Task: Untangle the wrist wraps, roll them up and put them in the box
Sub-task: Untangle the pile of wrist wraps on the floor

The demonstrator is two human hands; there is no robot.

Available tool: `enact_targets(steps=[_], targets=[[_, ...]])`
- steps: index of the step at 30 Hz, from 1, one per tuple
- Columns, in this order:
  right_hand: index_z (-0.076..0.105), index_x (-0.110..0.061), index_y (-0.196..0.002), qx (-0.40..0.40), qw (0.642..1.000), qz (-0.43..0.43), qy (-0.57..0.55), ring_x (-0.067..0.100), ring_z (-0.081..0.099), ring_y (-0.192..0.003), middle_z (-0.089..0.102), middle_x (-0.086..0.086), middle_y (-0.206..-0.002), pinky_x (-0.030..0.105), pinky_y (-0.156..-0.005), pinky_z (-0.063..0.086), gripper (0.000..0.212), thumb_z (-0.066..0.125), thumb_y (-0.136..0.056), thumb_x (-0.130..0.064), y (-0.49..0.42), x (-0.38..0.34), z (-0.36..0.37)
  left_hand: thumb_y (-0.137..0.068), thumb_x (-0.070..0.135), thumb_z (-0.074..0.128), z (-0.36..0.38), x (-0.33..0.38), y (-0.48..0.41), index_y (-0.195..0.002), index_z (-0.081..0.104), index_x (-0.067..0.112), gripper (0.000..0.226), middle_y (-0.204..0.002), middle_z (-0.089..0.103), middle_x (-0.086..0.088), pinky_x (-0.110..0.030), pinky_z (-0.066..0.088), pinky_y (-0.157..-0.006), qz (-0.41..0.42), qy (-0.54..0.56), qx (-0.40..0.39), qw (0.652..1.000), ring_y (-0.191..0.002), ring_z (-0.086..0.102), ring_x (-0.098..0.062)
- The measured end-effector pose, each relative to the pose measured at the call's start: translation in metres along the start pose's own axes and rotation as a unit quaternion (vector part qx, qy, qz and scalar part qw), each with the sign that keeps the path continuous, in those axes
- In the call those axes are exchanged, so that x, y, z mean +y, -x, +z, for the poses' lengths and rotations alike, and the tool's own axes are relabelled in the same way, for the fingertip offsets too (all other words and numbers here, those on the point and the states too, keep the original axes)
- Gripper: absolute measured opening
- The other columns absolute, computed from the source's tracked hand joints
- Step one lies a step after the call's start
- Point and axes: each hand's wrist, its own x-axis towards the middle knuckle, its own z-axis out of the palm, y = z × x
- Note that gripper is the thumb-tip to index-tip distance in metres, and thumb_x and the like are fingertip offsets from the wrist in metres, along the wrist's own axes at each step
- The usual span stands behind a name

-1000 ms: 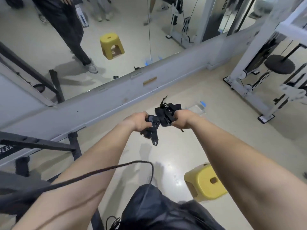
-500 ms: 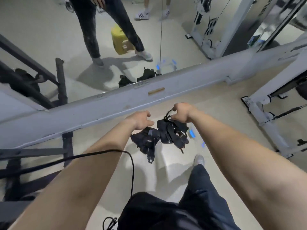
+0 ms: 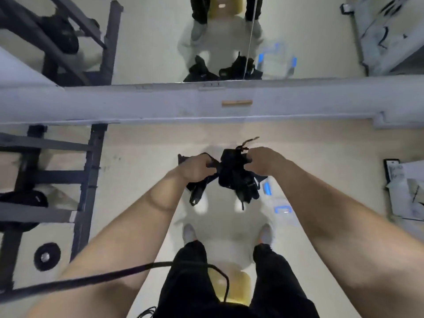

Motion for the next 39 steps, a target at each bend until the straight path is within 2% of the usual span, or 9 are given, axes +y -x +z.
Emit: enact_targets(steps=[5,8,11,14,20,27,31,36,39], targets=[[0.058,-0.018,-0.095,-0.003,0.999,0.018,-0.047,0.028,0.06,-0.091,0.062,0.001,-0.095,0.035,-0.079,0.051,0.015,0.055,-0.087,-0.03,-0.032,0.002,0.032,-0.1,0.039,0.059,0.028,-0.022,-0.05,-0.128,0.056,0.012,0.039,-0.116,0.068,-0.008,-0.043,0.052,-0.099,-0.001,0.0,-0.052,0.999,-0.108,0.065,-0.028],[0.06,-0.012,-0.106,-0.008,0.998,0.019,-0.063,0.029,0.059,-0.097,0.062,0.005,-0.099,0.032,-0.075,0.042,0.02,0.056,-0.094,-0.027,-0.063,-0.008,0.06,-0.101,0.042,0.058,0.045,-0.046,-0.085,-0.138,0.051,0.016,0.046,-0.123,0.065,-0.005,-0.044,0.053,-0.099,0.008,0.004,-0.069,0.998,-0.106,0.065,-0.026],[0.061,-0.009,-0.119,0.003,0.996,0.004,-0.087,0.027,0.061,-0.104,0.066,0.007,-0.113,0.034,-0.076,0.044,0.031,0.057,-0.095,-0.028,-0.111,-0.017,0.103,-0.101,0.041,0.058,0.073,-0.078,-0.13,-0.138,0.051,0.015,0.046,-0.121,0.066,-0.005,-0.042,0.052,-0.1,0.018,-0.016,-0.078,0.997,-0.108,0.064,-0.025],[0.06,-0.015,-0.128,-0.011,0.996,0.001,-0.084,0.027,0.059,-0.114,0.065,0.005,-0.122,0.041,-0.093,0.051,0.037,0.058,-0.095,-0.031,-0.169,-0.014,0.157,-0.101,0.041,0.058,0.113,-0.113,-0.187,-0.145,0.048,0.015,0.052,-0.132,0.063,-0.005,-0.038,0.049,-0.101,0.009,-0.042,-0.075,0.996,-0.118,0.061,-0.025],[0.062,-0.015,-0.121,-0.031,0.998,0.012,-0.053,0.028,0.06,-0.107,0.064,0.004,-0.117,0.046,-0.092,0.054,0.034,0.057,-0.09,-0.03,-0.273,0.035,0.274,-0.1,0.043,0.056,0.213,-0.171,-0.297,-0.146,0.047,0.021,0.052,-0.138,0.059,-0.002,-0.043,0.048,-0.104,-0.025,-0.053,-0.071,0.996,-0.122,0.058,-0.024],[0.06,-0.015,-0.126,-0.032,0.999,0.026,-0.027,0.028,0.06,-0.109,0.064,0.004,-0.12,0.045,-0.092,0.053,0.037,0.056,-0.093,-0.032,-0.361,0.089,0.381,-0.102,0.041,0.054,0.315,-0.213,-0.381,-0.146,0.048,0.021,0.049,-0.142,0.057,-0.003,-0.042,0.048,-0.105,-0.026,-0.08,-0.07,0.994,-0.124,0.057,-0.025],[0.06,-0.013,-0.125,-0.005,1.0,0.015,-0.007,0.029,0.059,-0.112,0.064,0.006,-0.122,0.045,-0.094,0.052,0.036,0.057,-0.094,-0.032,-0.383,0.101,0.417,-0.103,0.038,0.054,0.353,-0.223,-0.4,-0.148,0.047,0.017,0.05,-0.145,0.056,-0.003,-0.035,0.045,-0.105,-0.011,-0.094,-0.053,0.994,-0.13,0.054,-0.024],[0.057,-0.014,-0.096,0.062,0.998,0.005,0.017,0.031,0.06,-0.102,0.062,0.005,-0.104,0.045,-0.09,0.051,0.021,0.056,-0.091,-0.034,-0.356,0.096,0.419,-0.102,0.04,0.054,0.368,-0.219,-0.37,-0.141,0.052,0.018,0.045,-0.137,0.06,-0.003,-0.043,0.049,-0.103,0.005,-0.111,0.018,0.994,-0.121,0.056,-0.025],[0.062,-0.015,-0.105,0.106,0.994,-0.026,0.021,0.032,0.06,-0.106,0.064,0.008,-0.113,0.045,-0.092,0.053,0.024,0.058,-0.09,-0.034,-0.3,0.075,0.416,-0.1,0.04,0.057,0.377,-0.215,-0.316,-0.14,0.053,0.017,0.046,-0.135,0.062,-0.005,-0.041,0.048,-0.103,0.027,-0.071,0.069,0.995,-0.121,0.057,-0.026]])
